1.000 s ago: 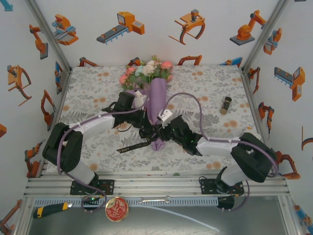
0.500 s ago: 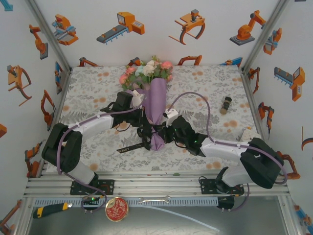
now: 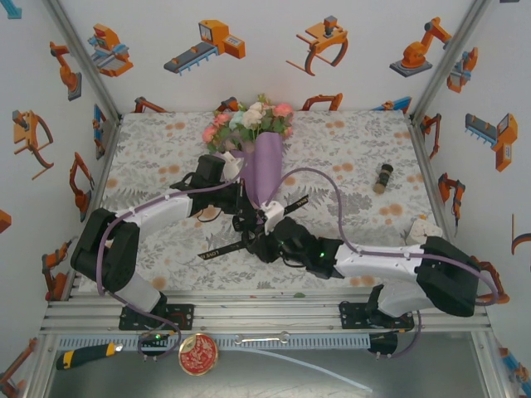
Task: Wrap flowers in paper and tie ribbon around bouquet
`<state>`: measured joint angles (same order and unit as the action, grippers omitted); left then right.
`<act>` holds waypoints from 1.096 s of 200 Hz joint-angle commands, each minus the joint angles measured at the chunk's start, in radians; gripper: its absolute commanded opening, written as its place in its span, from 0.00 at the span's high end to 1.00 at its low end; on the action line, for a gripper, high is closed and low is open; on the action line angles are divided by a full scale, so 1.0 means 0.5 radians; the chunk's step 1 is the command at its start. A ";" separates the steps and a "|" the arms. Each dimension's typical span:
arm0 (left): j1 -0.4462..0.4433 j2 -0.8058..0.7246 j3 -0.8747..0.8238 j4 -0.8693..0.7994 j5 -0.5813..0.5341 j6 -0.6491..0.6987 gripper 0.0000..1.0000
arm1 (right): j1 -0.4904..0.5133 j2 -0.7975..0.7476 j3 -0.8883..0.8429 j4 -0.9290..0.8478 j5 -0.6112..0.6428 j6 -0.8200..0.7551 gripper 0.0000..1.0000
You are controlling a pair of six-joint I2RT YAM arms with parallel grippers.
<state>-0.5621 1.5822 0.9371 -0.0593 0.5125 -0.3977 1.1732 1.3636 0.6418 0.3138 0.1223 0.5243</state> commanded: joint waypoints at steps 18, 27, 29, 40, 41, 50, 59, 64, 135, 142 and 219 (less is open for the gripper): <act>0.014 0.036 -0.018 0.063 0.002 -0.047 1.00 | 0.080 0.296 0.298 -0.310 0.349 0.007 0.64; 0.015 0.036 -0.020 0.067 0.009 -0.050 1.00 | 0.080 0.340 0.354 -0.401 0.399 -0.088 0.60; 0.016 0.038 -0.019 0.067 0.010 -0.049 1.00 | 0.078 0.348 0.365 -0.415 0.404 -0.110 0.59; 0.014 0.036 -0.018 0.072 0.016 -0.051 1.00 | 0.080 0.381 0.401 -0.457 0.407 -0.223 0.54; 0.014 0.037 -0.018 0.072 0.017 -0.048 1.00 | 0.080 0.386 0.402 -0.457 0.405 -0.233 0.54; 0.016 0.035 -0.018 0.073 0.018 -0.050 1.00 | 0.077 0.411 0.405 -0.451 0.390 -0.290 0.52; 0.015 0.035 -0.018 0.079 0.021 -0.051 1.00 | 0.074 0.444 0.412 -0.441 0.383 -0.332 0.52; 0.014 0.036 -0.021 0.083 0.021 -0.053 1.00 | 0.071 0.464 0.417 -0.438 0.373 -0.356 0.52; 0.014 0.048 -0.012 0.097 0.040 -0.065 1.00 | 0.044 0.567 0.489 -0.399 0.237 -0.415 0.96; 0.015 0.049 -0.015 0.092 0.038 -0.064 1.00 | 0.043 0.523 0.478 -0.403 0.230 -0.416 1.00; 0.017 -0.036 -0.052 0.099 0.076 -0.073 1.00 | -0.288 0.053 0.167 -0.166 0.166 -0.561 1.00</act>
<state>-0.5610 1.5970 0.9268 -0.0299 0.5236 -0.4183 1.1107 1.3838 0.7712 0.1596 0.2283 0.2863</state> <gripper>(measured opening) 0.007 0.003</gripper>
